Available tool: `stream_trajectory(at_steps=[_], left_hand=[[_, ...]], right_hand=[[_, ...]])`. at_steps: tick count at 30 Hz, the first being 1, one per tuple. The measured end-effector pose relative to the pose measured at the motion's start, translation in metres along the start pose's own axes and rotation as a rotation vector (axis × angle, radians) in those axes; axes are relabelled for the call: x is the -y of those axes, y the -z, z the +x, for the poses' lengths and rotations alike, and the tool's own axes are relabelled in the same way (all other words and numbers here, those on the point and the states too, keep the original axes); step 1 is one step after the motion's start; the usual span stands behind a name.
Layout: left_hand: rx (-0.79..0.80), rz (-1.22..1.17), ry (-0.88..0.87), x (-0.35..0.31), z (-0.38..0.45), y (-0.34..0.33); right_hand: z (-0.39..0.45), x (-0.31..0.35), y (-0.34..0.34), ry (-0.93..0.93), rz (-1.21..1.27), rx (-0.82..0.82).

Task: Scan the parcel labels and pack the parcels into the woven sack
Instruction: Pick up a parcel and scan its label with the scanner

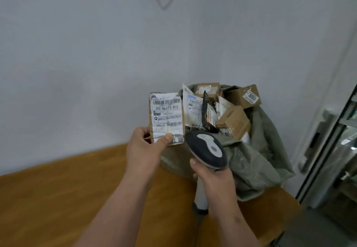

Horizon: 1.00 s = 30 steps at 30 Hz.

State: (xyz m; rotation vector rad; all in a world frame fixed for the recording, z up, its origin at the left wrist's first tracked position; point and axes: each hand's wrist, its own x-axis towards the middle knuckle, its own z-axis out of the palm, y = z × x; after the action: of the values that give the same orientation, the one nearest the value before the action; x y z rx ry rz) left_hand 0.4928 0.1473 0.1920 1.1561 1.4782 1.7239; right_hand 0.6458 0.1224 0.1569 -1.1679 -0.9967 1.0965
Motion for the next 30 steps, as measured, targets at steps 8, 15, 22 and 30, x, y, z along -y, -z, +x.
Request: stream_trajectory(at_steps=[8, 15, 22, 30], left_hand=[[-0.016, 0.207, -0.151, -0.024, 0.011, -0.137], [0.124, 0.353, -0.125, 0.001, 0.011, -0.239], [0.135, 0.312, -0.132, 0.011, 0.011, -0.279], [0.171, 0.236, -0.081, 0.022, 0.019, -0.288]], right_hand=[[0.108, 0.024, 0.105, 0.006, 0.075, -0.112], [0.194, 0.004, 0.193, -0.139, 0.076, -0.135], [0.226, -0.033, 0.233, -0.271, 0.100, -0.107], [0.237, -0.049, 0.231, -0.354, 0.115, -0.067]])
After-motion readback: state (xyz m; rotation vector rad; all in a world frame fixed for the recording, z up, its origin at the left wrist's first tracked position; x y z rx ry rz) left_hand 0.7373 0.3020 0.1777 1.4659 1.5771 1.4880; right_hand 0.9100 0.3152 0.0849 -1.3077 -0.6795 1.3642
